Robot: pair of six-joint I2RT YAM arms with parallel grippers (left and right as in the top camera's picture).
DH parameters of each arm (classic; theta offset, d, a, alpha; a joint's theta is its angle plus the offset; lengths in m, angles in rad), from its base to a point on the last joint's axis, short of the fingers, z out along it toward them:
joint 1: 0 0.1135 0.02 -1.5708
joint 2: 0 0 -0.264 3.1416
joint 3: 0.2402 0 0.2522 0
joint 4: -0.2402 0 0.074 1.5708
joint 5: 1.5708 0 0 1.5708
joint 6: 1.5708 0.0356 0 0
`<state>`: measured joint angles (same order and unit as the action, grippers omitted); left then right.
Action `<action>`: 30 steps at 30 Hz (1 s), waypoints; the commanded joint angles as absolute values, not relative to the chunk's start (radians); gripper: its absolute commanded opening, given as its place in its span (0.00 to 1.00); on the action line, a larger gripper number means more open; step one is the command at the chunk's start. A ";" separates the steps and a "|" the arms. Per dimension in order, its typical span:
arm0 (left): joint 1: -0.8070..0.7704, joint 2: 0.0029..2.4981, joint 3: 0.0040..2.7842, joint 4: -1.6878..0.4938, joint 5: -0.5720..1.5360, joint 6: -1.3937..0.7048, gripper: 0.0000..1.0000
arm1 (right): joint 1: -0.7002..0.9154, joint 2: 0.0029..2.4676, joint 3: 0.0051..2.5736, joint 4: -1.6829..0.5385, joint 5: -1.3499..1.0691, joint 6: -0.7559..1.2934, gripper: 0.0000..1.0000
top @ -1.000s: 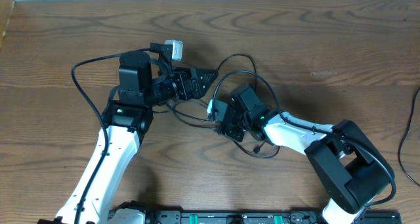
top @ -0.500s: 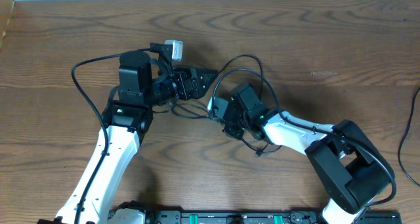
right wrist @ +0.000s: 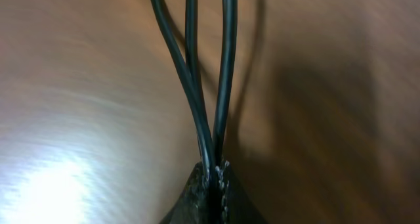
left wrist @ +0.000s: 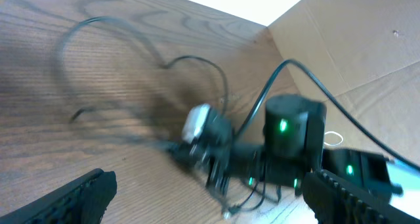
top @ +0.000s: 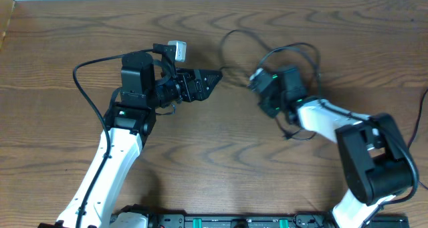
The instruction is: Untangle cables
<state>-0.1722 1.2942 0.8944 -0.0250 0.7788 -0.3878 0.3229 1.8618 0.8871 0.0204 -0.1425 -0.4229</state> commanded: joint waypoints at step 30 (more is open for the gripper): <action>-0.176 1.295 0.905 -0.023 0.773 -0.374 0.96 | -0.644 1.931 0.836 0.271 -0.063 -0.388 0.01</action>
